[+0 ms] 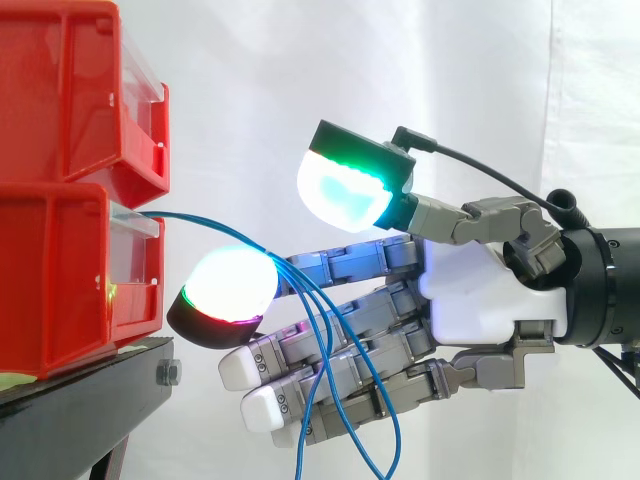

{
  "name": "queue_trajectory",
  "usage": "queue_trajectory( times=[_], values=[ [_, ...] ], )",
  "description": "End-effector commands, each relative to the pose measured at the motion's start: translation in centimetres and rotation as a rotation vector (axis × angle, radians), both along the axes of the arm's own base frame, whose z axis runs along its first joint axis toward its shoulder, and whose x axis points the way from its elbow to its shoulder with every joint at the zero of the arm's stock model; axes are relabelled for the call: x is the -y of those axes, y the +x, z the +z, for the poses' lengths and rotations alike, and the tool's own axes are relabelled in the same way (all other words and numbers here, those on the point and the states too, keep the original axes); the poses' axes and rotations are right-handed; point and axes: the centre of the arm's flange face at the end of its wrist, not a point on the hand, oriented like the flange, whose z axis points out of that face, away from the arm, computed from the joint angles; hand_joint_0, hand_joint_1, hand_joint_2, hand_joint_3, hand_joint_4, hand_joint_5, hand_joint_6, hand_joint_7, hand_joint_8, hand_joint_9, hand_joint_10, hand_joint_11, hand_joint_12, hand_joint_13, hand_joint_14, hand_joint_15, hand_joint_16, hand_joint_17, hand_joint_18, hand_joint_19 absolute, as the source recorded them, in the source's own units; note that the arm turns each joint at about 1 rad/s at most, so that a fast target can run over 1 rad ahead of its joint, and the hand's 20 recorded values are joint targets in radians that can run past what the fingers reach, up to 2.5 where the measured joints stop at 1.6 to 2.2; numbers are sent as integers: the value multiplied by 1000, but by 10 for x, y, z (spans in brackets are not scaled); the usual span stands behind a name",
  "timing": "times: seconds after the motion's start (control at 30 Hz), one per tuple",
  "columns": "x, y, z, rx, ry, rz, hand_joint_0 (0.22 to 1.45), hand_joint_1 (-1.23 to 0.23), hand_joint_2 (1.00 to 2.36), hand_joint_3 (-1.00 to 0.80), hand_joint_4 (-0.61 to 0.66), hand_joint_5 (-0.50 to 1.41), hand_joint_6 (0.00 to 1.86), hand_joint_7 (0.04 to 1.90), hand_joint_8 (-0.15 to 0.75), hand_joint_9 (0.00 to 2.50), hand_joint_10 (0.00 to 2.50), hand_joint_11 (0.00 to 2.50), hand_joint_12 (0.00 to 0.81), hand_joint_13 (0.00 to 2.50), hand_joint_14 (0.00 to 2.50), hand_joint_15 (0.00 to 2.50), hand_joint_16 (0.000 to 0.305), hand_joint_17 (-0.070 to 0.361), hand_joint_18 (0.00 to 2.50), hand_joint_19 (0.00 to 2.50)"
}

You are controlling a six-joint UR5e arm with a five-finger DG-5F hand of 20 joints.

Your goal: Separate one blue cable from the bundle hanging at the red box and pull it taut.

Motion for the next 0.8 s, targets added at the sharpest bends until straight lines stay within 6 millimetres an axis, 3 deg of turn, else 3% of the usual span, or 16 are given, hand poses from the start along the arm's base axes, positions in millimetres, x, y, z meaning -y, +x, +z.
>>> queue_trajectory(
  times=[0.0, 0.2, 0.77],
  values=[
    [0, 0, 0, 0, -1, 0, 598, -461, 1000, -497, 268, -141, 503, 864, 266, 632, 3, 120, 317, 549, 6, 181, 44, 98, 446, 130],
    [-1, 0, 0, 0, 1, 2, 612, -497, 1002, -469, 273, -138, 503, 871, 265, 639, 3, 117, 317, 561, 6, 181, 43, 97, 460, 132],
    [-1, -1, -1, -5, -3, 5, 614, -585, 1003, -451, 275, -105, 503, 1116, 274, 670, 3, 134, 316, 607, 6, 182, 41, 93, 522, 140]
  ],
)
